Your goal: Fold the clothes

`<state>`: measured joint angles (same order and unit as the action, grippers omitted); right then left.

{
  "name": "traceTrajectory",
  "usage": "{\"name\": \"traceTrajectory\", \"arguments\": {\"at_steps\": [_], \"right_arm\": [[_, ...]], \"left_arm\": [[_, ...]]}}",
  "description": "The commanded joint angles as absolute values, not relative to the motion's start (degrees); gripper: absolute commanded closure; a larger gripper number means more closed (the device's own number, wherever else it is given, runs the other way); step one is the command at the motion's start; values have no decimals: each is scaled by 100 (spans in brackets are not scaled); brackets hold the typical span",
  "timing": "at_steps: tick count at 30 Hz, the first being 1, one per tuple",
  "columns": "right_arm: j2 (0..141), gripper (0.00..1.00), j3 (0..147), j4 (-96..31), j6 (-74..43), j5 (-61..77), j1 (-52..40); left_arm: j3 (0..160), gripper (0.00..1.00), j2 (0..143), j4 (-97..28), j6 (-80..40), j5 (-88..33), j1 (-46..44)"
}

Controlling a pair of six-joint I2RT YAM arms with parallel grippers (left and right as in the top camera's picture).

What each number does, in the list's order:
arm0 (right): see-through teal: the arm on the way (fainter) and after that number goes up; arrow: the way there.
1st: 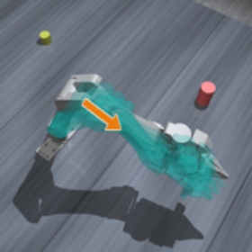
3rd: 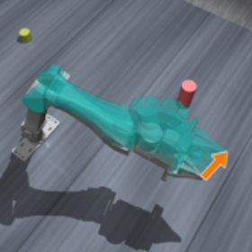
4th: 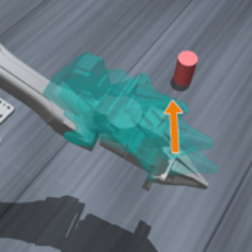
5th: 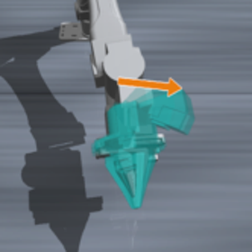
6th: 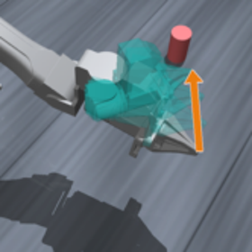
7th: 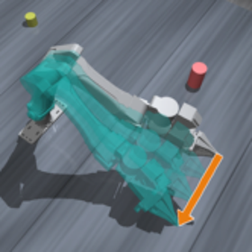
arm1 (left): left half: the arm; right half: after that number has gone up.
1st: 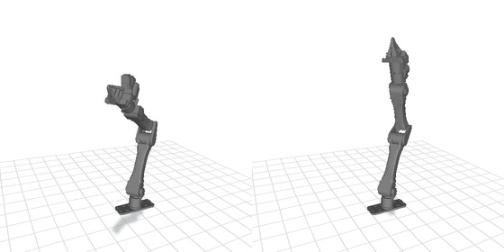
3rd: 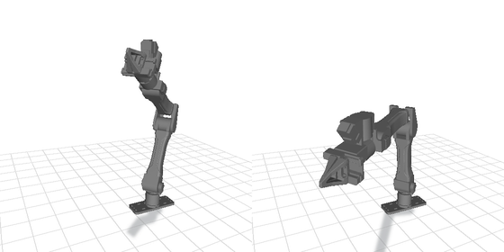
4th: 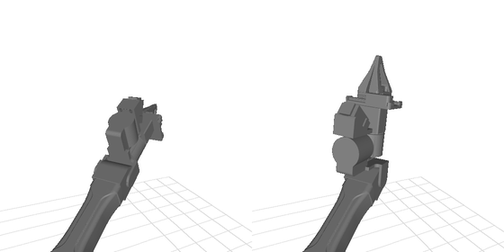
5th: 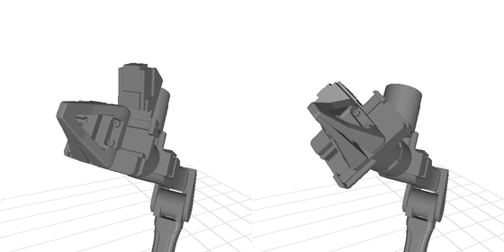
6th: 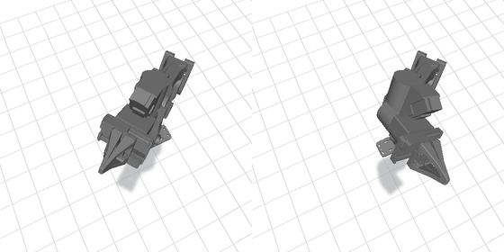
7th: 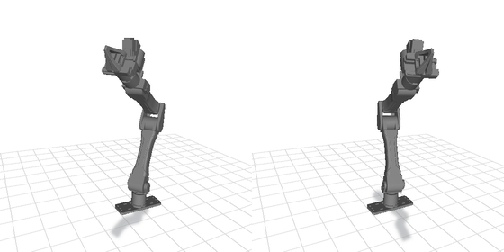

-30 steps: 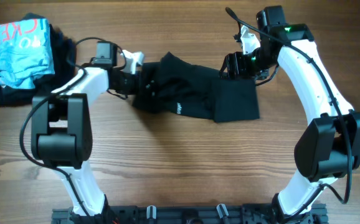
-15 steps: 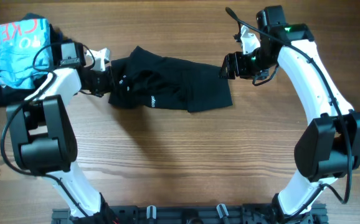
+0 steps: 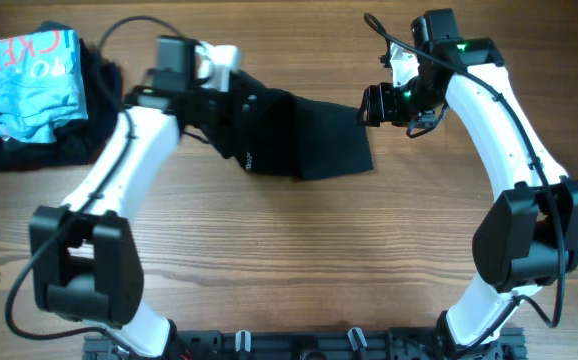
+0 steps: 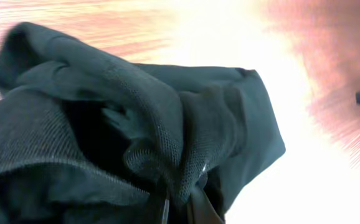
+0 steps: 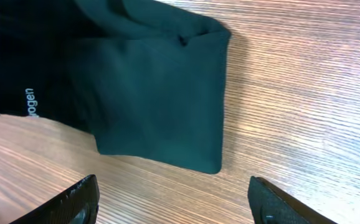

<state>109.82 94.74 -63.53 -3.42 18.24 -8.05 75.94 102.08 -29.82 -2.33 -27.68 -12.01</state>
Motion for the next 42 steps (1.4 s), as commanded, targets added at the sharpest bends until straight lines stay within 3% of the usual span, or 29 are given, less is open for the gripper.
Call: {"name": "traceTrajectory", "arguments": {"at_steps": [1,10,16,23,25,28,29,33,42], "right_arm": [[10853,23,9400,-6309,-580,1579,-775],[10851,25,9402,-6281,-917,1555,-357],[10722,26,9413,-6265,-847,1955,204],[10626,26,9413,-6316,-596,2252,631],[10626,26,9413,-6307,-598,2255,674],[10626,25,9413,-6281,-598,2257,760],[10626,26,9413,-6283,-598,2257,799],[10626,25,9413,-6285,-530,2270,827],[10628,25,9413,-6208,-395,2458,821]], "left_arm": [[7679,96,10125,-2827,-432,-1885,-1927],[7679,89,10154,-1918,-521,-672,-3273],[7677,86,10398,-1520,-523,-674,-3500],[7677,74,10731,-976,-526,-779,-3699],[7677,63,10825,-687,-526,-1011,-3837],[7679,10,10956,-336,-526,-1240,-4110],[7677,0,10995,-235,-526,-1236,-4241],[7686,0,10973,-191,-998,-862,-4289],[7686,0,10252,-440,-1441,-801,-3225]]}}
